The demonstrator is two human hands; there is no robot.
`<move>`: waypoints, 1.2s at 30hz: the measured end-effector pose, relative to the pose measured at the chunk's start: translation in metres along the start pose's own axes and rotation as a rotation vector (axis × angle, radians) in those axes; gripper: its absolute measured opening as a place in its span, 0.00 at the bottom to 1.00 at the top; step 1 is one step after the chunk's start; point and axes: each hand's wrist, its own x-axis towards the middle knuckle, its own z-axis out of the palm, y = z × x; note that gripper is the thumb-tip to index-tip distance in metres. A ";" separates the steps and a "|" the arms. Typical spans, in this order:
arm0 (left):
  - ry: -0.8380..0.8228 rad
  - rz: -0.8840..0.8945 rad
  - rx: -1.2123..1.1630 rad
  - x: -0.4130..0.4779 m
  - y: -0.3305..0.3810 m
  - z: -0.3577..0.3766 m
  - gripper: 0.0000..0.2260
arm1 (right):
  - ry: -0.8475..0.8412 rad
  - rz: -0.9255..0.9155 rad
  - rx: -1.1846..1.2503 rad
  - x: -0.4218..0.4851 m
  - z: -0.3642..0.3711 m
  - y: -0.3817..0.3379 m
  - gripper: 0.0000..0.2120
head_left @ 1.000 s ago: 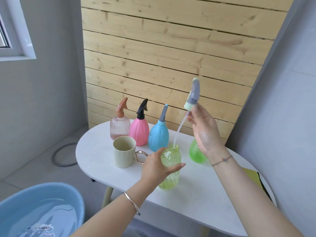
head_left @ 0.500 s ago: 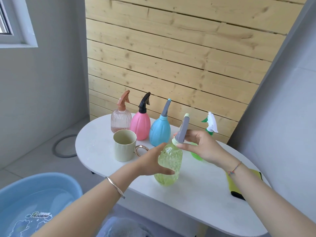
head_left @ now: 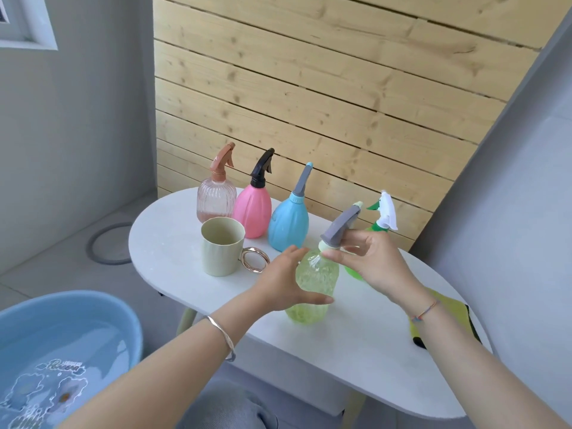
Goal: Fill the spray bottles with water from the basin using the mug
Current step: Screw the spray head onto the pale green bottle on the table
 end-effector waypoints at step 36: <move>0.016 0.339 -0.267 0.029 0.050 -0.063 0.11 | 0.385 0.022 0.030 -0.008 0.025 0.011 0.16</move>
